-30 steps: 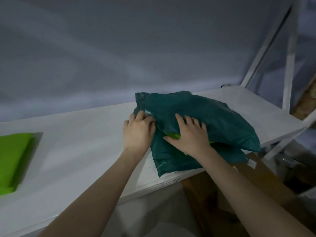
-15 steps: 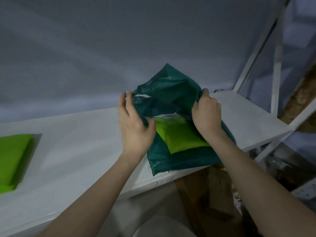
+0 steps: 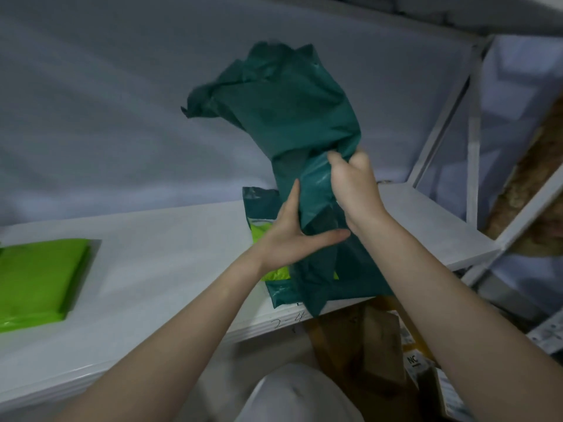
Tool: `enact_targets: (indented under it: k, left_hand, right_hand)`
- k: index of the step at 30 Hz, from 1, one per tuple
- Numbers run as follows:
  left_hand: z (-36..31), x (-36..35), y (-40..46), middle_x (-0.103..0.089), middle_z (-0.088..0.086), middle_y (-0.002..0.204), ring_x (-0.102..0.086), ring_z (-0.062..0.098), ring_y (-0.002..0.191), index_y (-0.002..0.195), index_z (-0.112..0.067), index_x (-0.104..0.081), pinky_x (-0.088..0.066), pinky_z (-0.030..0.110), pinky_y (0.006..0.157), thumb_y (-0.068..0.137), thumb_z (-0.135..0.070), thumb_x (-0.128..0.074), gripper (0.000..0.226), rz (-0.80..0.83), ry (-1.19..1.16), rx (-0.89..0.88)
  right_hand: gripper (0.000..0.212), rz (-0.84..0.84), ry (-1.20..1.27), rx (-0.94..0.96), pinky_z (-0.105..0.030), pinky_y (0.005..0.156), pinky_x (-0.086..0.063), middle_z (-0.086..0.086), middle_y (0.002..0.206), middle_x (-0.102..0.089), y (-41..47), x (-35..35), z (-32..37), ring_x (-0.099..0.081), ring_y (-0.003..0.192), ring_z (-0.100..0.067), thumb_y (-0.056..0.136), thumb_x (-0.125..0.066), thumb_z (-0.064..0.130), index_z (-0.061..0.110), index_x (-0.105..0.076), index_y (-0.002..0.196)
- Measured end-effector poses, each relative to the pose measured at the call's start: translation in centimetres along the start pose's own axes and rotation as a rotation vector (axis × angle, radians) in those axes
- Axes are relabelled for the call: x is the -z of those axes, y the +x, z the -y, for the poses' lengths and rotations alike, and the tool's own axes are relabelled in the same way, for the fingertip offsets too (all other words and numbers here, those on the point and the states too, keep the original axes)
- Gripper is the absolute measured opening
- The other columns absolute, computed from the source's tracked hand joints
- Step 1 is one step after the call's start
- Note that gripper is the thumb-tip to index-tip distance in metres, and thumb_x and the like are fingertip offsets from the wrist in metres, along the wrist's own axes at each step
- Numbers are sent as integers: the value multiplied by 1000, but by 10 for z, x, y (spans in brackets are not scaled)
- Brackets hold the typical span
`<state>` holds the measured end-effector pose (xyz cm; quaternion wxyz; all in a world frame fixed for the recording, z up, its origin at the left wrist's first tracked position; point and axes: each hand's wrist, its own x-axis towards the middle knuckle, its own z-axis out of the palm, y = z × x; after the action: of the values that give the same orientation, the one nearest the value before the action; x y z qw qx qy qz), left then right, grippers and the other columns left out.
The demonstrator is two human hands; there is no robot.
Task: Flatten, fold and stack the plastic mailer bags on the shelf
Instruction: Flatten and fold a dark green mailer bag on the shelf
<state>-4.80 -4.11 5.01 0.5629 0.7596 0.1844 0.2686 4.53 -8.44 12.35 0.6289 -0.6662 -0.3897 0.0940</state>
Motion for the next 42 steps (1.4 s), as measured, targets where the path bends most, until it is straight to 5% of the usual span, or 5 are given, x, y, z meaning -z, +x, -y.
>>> enact_targets:
  k: [6, 13, 28, 35, 42]
  left_hand:
    - [-17, 40, -23, -66, -11, 111, -62, 4, 103, 120, -32, -54, -49, 31, 94, 85, -26, -63, 37, -352, -21, -72]
    - [-10, 117, -69, -70, -3, 99, -67, 10, 94, 104, -28, -65, -53, 31, 87, 91, -1, -45, 35, -604, -12, -84]
    - [-8, 219, -154, -71, -5, 99, -68, 11, 92, 111, -23, -63, -53, 22, 77, 92, 5, -39, 42, -746, -312, -18]
    - [4, 236, -166, -72, 2, 96, -70, 15, 84, 105, -16, -65, -55, 29, 76, 87, -36, -60, 27, -885, -365, 86]
    - [44, 257, -173, -64, -1, 100, -58, 16, 94, 105, -26, -58, -47, 31, 83, 95, -10, -44, 23, -1009, 2, 85]
  right_hand:
    - [19, 245, 202, -72, -47, 90, -52, -6, 98, -65, -24, -32, 29, -65, 95, -23, 87, -58, 9, 14, -51, 105]
    - [39, 613, 117, -4, -13, 88, -44, 9, 121, -56, -49, -60, 42, -53, 105, 4, 91, -57, 31, 20, -49, 128]
    - [80, 565, 25, -416, -37, 109, -34, 6, 139, -50, -51, -135, -17, -48, 125, -16, 75, -41, 75, 25, -45, 138]
    - [27, 306, 351, -325, -38, 87, -54, -7, 106, -70, -58, -155, -19, -67, 97, -22, 88, -62, 27, 10, -65, 109]
    - [24, 114, 84, -133, -39, 73, -51, -18, 84, -64, -58, -156, -46, -62, 79, -34, 82, -69, 22, -1, -60, 82]
